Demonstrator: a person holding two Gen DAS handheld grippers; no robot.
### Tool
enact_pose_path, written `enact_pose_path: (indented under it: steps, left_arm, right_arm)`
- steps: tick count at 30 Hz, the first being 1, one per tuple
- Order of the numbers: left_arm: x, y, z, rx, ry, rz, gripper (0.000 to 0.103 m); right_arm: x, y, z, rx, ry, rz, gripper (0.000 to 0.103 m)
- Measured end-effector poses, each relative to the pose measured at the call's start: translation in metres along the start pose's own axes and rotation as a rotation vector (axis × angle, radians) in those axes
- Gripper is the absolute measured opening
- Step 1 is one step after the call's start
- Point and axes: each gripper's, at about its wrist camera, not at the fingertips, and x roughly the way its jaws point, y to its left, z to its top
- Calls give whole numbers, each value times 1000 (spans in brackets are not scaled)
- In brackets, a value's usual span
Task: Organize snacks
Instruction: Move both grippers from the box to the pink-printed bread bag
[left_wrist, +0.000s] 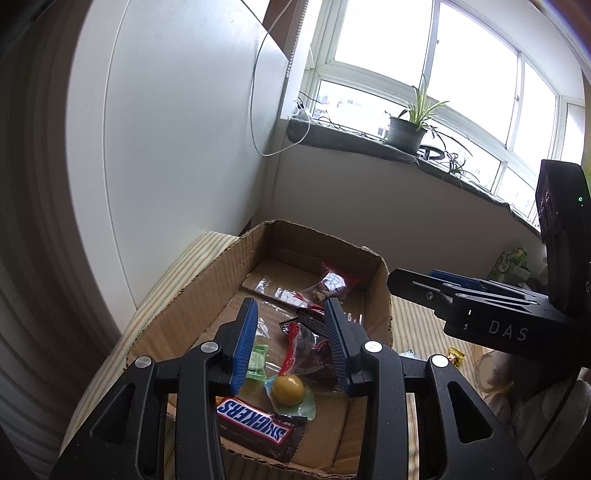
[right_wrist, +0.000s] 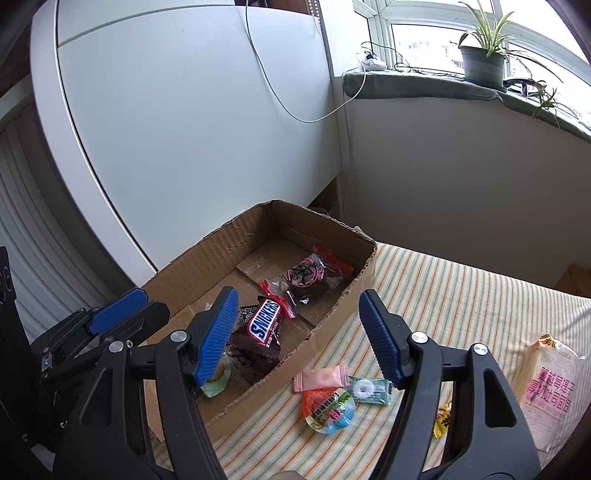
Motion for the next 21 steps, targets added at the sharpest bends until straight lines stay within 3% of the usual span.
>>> enact_pose_path:
  steps: [10,21]
  left_arm:
    - [-8,-18,3,3,-21,-46,36]
    - [-9,-56,-1,51,-3,-149,36]
  right_arm:
    - [-29,-29,-9,19,-9,-14,71]
    - [-61,-87,-26,141,-29,-15,71]
